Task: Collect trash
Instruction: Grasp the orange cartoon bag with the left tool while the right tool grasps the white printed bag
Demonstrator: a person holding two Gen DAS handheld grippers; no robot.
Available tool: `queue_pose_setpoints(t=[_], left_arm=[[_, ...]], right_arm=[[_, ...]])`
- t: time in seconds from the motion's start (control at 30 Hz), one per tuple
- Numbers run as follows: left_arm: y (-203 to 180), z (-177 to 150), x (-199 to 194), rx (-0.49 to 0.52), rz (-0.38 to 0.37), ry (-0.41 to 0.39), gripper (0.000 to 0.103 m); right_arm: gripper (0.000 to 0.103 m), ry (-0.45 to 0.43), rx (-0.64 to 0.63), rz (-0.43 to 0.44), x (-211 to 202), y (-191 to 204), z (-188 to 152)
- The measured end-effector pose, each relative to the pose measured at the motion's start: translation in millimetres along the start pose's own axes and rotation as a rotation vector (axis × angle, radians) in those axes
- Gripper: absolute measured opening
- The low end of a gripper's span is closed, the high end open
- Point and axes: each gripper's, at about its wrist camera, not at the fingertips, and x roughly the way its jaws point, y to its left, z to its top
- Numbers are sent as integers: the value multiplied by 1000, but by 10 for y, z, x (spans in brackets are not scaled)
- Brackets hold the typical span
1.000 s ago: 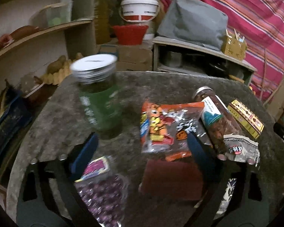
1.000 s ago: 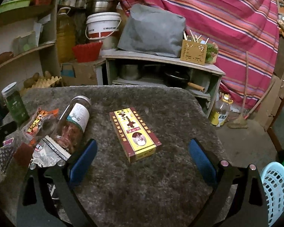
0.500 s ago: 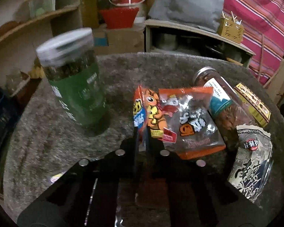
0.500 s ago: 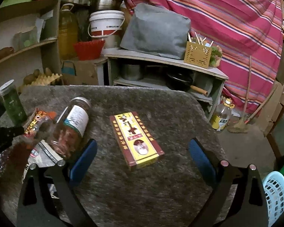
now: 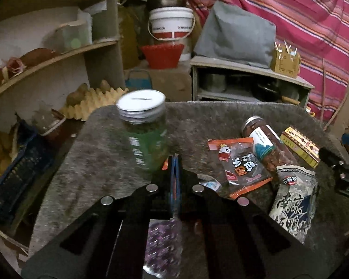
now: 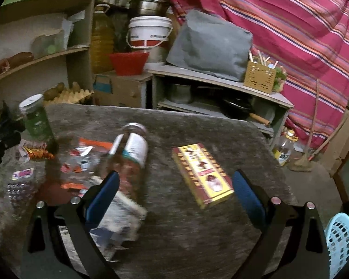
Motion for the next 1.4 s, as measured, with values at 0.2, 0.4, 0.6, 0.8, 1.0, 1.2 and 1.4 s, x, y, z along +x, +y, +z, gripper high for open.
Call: queue_pose_setpoints(t=[0.2, 0.4, 0.6, 0.8, 1.0, 1.2, 1.4], left_arm=[[254, -58, -234, -9, 17, -17, 0], [476, -134, -326, -24, 1, 8, 0], [506, -194, -434, -5, 7, 16, 0], [503, -291, -410, 22, 14, 52, 0], [437, -379, -386, 65, 41, 68, 0], [393, -370, -444, 75, 52, 53, 0], [600, -363, -385, -7, 56, 74, 1]], right_arm=[[95, 92, 16, 33, 26, 265, -116], [95, 134, -26, 45, -2, 473, -245], [99, 185, -55, 5, 19, 537, -370], [99, 264, 109, 121, 172, 379, -477], [57, 240, 107, 184, 152, 419, -469], [10, 161, 92, 193, -34, 316, -353], [8, 151, 84, 211, -110, 194, -342]])
